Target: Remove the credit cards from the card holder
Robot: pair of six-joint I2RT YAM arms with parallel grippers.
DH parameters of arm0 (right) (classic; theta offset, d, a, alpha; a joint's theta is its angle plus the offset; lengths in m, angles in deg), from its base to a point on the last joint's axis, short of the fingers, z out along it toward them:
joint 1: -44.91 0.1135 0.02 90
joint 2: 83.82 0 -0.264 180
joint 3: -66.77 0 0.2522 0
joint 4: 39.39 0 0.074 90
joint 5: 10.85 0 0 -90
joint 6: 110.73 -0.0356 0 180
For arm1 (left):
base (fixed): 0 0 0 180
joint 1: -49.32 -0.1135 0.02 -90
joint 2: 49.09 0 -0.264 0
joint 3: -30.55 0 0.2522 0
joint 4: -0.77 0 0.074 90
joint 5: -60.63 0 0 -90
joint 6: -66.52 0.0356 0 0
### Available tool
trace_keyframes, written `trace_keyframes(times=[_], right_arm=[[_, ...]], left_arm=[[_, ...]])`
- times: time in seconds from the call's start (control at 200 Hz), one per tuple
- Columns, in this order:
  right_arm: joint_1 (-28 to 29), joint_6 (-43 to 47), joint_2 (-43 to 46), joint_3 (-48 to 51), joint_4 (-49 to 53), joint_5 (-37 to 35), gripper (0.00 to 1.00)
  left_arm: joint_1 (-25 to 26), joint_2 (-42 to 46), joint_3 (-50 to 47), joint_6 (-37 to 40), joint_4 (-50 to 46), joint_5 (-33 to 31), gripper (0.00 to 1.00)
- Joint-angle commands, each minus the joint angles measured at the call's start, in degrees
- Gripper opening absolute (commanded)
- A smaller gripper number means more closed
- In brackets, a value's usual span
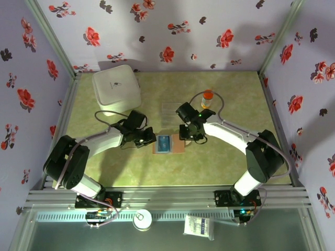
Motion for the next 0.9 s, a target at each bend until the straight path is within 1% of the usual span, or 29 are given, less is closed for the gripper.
trace_keyframes(times=[0.0, 0.095, 0.23, 0.55, 0.68, 0.895], right_arm=[[1.6, -2.5, -1.8, -1.6, -5.9, 6.5, 0.38], [2.4, -3.4, -3.1, -1.0, -9.6, 8.9, 0.37], [2.5, -4.7, -3.9, 2.4, -17.9, 12.3, 0.34], [0.3, -8.0, -7.2, 8.0, -30.4, 19.9, 0.28], [-0.2, -7.9, -8.3, 9.0, -31.0, 20.7, 0.27], [-0.6, -8.0, -9.3, 10.4, -32.1, 21.7, 0.26]], left_arm=[[0.4, -1.6, 1.9, 0.2, 0.6, 1.7, 0.00], [0.8, -2.7, 2.0, 0.1, 1.2, 2.0, 0.00], [1.4, -3.7, 2.2, -0.2, 2.4, 2.2, 0.00], [1.7, -6.3, 2.7, 0.2, 4.1, 2.5, 0.00], [1.8, -7.3, 2.5, 0.1, 5.2, 3.5, 0.00], [1.8, -8.4, 2.1, 0.4, 4.5, 2.8, 0.00]])
